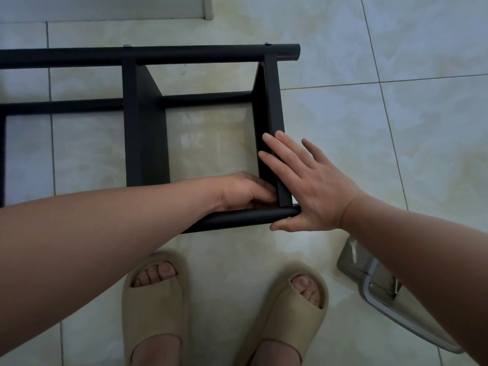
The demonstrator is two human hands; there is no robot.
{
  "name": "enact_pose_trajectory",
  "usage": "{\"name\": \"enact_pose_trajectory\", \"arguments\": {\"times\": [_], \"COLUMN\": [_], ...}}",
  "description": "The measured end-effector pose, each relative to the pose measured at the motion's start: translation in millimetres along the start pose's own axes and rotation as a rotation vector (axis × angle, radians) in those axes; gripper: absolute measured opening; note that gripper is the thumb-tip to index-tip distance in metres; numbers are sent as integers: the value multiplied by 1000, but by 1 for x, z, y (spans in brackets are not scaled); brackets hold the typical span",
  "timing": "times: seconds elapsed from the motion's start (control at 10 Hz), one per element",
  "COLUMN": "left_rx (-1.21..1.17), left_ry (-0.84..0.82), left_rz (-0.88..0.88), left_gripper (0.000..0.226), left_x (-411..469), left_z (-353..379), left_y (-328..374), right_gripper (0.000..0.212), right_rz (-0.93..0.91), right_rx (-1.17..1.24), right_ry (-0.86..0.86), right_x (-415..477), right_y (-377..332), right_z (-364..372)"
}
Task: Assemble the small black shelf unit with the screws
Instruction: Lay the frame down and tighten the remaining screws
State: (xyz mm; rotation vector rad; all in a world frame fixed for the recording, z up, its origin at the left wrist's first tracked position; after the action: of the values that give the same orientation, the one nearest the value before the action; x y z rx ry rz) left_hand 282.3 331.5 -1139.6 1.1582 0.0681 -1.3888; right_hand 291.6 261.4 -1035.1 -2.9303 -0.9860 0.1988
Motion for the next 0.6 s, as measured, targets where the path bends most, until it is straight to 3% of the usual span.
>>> {"name": "enact_pose_trajectory", "arguments": {"times": [0.2,0.4,0.6], "left_rx": [-92,27,-14], "left_ry": [-49,-2,-3], "left_rz": [-9,-17,-10], "left_gripper": [19,10,24], "left_x": [0,-2,-1], "left_z": [6,6,3], "left_y": [2,2,2], "right_gripper": [116,116,116], "right_rz": [1,2,2], "right_rx": [-3,1,4], "right_ry": [-6,-11,-11], "right_x": [0,0,0], "right_y": [0,0,0], "right_z": [1,1,0]}}
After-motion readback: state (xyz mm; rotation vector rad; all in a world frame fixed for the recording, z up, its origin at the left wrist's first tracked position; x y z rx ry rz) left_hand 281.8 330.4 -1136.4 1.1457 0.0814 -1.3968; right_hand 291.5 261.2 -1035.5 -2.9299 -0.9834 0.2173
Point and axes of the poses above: each hand's wrist, its own x-axis towards the middle knuckle, its own z-axis out of the palm, y = z × x, the point moved 9 cm from there along x, towards the middle knuckle, and after that the axes turned 3 degrees about -x, right-handed, at the moved point
